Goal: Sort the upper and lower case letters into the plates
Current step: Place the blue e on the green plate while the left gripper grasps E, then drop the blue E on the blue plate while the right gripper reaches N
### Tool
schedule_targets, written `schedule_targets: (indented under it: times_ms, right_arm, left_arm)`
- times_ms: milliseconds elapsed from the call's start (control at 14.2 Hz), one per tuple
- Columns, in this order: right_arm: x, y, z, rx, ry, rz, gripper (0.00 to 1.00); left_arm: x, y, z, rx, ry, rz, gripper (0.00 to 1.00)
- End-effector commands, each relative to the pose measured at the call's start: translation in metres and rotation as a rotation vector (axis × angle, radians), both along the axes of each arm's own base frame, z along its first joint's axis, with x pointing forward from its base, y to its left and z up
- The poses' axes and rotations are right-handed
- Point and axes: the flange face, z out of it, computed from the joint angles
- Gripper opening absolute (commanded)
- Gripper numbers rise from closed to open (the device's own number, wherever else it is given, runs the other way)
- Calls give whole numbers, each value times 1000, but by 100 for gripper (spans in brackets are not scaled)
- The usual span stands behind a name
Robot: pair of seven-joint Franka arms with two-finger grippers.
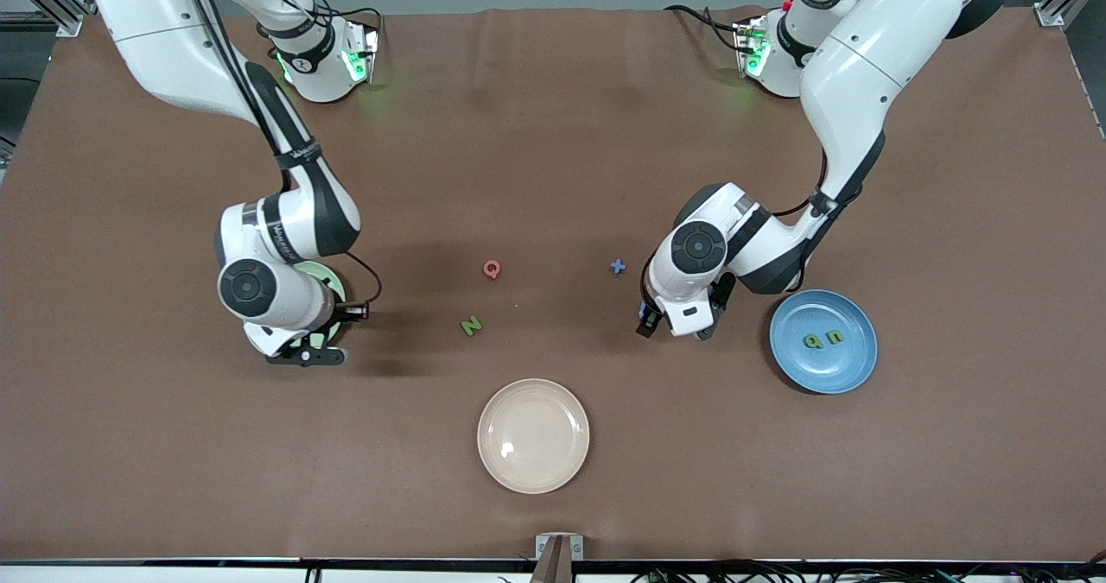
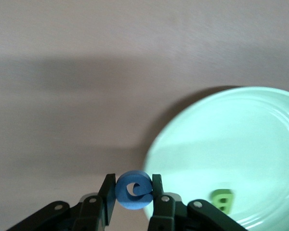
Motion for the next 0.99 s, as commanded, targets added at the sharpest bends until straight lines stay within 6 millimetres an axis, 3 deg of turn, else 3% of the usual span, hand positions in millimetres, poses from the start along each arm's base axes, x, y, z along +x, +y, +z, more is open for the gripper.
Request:
schedule_targets:
  times_ms: [0,283,424,494,565,636,848,918]
  right_arm:
    - [-21,-35,-1,14,-2,26,1]
    - [-33,-48,-17,20,-18,17,2]
    - [-36,-49,-21,20,-10,16,4]
    - [-35,-51,-21,19,-7,13,25]
    - [-34,-54,-21,20,-9,11,80]
    - [-31,-56,-13,23,-17,26,100]
    - [-13,-67,28,30,-10,84,100]
    - [-7,-65,40,31,8,77,100]
  left_arm:
    - [2,-8,-10,-9,-22,25,89]
    - [-1,-10,-20,6,-26,28,83]
    - [0,-11,-20,1,-32,29,72]
    - [0,-11,-20,1,-32,31,60]
    - [0,-11,-21,1,-30,31,47]
    - [0,-11,-21,1,-30,31,35]
    - [2,-9,-18,15,-52,-8,7]
    - [5,-5,-16,29,-69,-31,6]
